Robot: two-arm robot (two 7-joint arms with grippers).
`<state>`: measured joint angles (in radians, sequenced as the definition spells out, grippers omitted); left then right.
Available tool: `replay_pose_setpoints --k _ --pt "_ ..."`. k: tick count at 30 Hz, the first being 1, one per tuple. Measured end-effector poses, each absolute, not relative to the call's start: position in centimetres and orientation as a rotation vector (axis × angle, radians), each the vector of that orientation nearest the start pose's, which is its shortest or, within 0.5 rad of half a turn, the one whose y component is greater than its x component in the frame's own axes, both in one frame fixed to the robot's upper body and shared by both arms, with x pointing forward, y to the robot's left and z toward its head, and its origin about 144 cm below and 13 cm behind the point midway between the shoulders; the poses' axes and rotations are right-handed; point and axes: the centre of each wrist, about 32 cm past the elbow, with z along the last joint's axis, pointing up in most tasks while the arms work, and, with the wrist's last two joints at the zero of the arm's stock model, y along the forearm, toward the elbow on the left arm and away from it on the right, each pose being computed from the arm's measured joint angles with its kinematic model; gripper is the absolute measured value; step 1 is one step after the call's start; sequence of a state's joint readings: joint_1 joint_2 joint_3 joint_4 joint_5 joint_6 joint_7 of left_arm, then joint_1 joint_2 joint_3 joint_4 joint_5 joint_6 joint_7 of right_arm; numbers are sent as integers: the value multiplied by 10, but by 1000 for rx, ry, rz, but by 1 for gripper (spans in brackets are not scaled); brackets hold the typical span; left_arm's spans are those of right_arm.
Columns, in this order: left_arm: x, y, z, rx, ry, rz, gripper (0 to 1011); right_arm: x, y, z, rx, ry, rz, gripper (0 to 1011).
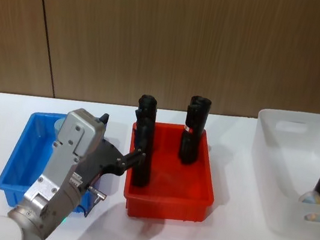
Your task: Pick the cotton swabs from the blue box and place them into the white box.
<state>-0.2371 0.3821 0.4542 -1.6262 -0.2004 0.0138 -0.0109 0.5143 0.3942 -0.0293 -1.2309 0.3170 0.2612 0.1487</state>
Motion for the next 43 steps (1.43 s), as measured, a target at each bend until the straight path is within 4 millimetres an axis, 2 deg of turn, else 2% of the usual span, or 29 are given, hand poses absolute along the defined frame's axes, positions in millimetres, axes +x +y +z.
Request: replay_pose_setpoints --k 9,12,43 --pt "492 198 1204 61 -268 1124 1004 584 -383 1254 -107 66 -1548 953" --pt "492 198 1204 61 -268 1124 1004 584 -384 1254 -108 68 -1547 997" --pt "492 198 1204 61 -268 1124 1004 578 -385 1255 -102 42 -1529 1001"
